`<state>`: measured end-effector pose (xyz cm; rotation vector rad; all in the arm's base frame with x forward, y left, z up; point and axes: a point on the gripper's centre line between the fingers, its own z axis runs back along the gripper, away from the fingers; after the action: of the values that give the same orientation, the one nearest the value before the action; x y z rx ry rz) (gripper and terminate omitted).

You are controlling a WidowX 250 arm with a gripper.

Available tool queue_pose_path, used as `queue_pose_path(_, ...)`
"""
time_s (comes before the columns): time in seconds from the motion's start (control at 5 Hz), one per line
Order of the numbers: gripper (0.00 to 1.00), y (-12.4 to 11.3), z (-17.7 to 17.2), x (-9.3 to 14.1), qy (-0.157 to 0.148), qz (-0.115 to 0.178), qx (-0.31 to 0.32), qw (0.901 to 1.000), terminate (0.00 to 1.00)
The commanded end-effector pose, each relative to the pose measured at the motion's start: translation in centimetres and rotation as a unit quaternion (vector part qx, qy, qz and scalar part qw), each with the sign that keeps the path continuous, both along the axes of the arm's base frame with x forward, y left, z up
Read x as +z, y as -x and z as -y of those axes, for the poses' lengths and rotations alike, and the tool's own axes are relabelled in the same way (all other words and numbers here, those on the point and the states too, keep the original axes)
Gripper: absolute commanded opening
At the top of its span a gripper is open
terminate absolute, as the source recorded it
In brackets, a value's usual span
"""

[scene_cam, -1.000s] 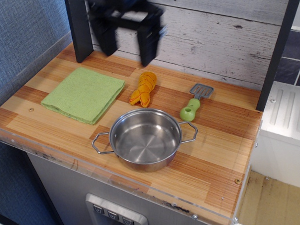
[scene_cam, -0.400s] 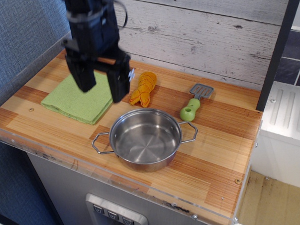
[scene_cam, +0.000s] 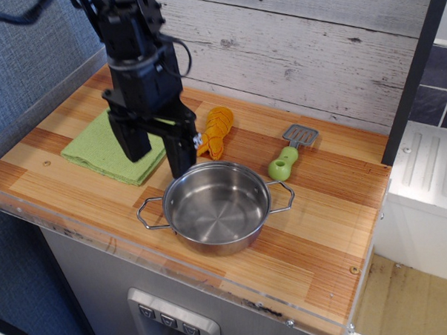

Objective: Pick the stainless steel pot and place it onto the green towel

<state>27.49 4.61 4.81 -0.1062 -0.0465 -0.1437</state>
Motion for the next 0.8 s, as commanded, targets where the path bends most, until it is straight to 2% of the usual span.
queue_pose_path(0.0, 1.0, -0.7, 1.0, -1.3, 0.015, 0.001, -0.019, 0.9997, 0.0)
queue_pose_path(0.4, 1.0, -0.7, 1.0, -3.5, 0.031, -0.013, -0.007, 0.9994, 0.0)
queue_pose_path(0.6, 0.0, -0.6, 1.0, -3.7, 0.034, -0.008, -0.011, 0.9993, 0.0)
